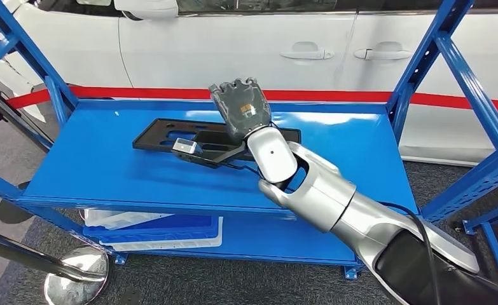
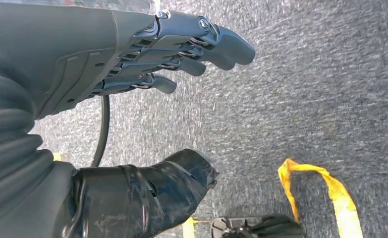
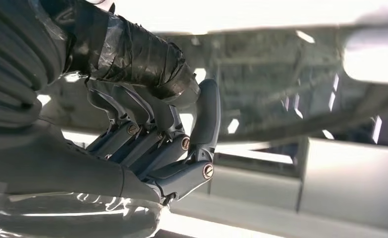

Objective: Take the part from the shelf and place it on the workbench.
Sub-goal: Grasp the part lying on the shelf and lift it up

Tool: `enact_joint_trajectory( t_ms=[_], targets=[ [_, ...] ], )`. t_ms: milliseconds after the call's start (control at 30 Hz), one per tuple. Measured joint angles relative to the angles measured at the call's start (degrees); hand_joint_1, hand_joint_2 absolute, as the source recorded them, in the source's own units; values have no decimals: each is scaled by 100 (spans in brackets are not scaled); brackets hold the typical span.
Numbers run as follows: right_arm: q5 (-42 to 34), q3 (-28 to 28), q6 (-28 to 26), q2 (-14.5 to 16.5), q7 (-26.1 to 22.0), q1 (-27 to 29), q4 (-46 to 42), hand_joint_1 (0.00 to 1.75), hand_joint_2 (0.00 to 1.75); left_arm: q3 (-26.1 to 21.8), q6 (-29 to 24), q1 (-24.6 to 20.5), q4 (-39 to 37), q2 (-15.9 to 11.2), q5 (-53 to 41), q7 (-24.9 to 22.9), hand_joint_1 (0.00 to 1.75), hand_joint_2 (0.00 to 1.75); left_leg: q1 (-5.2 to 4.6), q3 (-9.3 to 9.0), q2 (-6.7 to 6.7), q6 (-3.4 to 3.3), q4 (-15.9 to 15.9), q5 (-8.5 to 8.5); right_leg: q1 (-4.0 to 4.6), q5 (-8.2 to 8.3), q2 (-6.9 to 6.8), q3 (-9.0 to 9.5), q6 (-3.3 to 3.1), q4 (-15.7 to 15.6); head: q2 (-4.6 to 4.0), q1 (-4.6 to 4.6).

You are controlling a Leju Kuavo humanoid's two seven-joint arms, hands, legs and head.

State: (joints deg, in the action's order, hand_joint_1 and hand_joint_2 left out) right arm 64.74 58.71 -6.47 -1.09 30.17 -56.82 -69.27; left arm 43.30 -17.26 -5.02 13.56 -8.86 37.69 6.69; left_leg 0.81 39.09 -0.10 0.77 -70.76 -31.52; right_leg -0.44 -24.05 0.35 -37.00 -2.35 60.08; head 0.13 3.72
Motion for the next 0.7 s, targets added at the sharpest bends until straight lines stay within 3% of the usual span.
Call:
enact_joint_trajectory(
  t_ms=[67,133,200,267,333,400,433,467,533,600,700],
  targets=[
    [142,-30,-10,-1,-6,20,-176,175,175,0,-15,-9,0,14,11,1,0,175,-20,-437,2,-65,739,267,17,25,-1,-13,19,6,0,-2],
    [212,-75,-15,-5,-4,20,-350,175,175,0,-13,-22,0,22,20,3,0,175,-64,-675,4,-138,1208,353,25,60,-5,-22,68,-1,0,-5],
    [243,-113,-6,-12,-3,23,-486,87,175,1,31,-21,0,26,20,28,0,175,-96,-681,1,-193,1277,378,21,101,-10,-26,132,-31,0,-6],
    [243,-140,102,-26,-10,37,-578,0,175,2,193,-9,1,31,34,142,0,175,-68,-704,14,-237,1357,466,22,57,-12,-61,193,27,0,-10],
    [150,-160,386,-44,-27,55,-632,0,175,2,449,-9,2,35,92,338,0,175,-37,-698,33,-282,1428,555,25,-250,-11,-248,236,454,0,-23],
    [-69,-162,809,-57,-57,107,-642,0,175,2,741,-11,1,35,172,539,0,175,-40,-648,37,-310,1423,584,19,-633,-11,-532,264,1163,0,-32],
    [-190,-159,1015,-64,-71,148,-634,0,175,2,877,-9,1,35,212,612,0,175,-39,-622,36,-311,1408,589,9,-711,-11,-611,278,1398,0,-32],
    [-294,-154,1180,-70,-84,188,-621,0,175,2,986,-7,1,35,248,660,0,175,-36,-598,34,-308,1386,591,-4,-685,-12,-598,291,1441,0,-33],
    [-410,-140,1339,-75,-99,232,-593,0,175,2,1099,-6,1,37,292,696,0,175,-26,-554,27,-279,1309,572,-41,-392,-14,-277,308,906,0,-34],
    [-444,-131,1365,-73,-105,236,-577,0,175,2,1125,-11,0,35,307,704,0,175,-36,-488,21,-220,1203,529,-54,-219,-7,52,288,289,0,-31],
    [-544,-121,1426,-73,-98,247,-553,0,175,2,1127,-18,-1,31,332,715,0,44,-52,-411,13,-136,1138,527,-26,-209,4,101,191,119,0,-20]
  ],
)
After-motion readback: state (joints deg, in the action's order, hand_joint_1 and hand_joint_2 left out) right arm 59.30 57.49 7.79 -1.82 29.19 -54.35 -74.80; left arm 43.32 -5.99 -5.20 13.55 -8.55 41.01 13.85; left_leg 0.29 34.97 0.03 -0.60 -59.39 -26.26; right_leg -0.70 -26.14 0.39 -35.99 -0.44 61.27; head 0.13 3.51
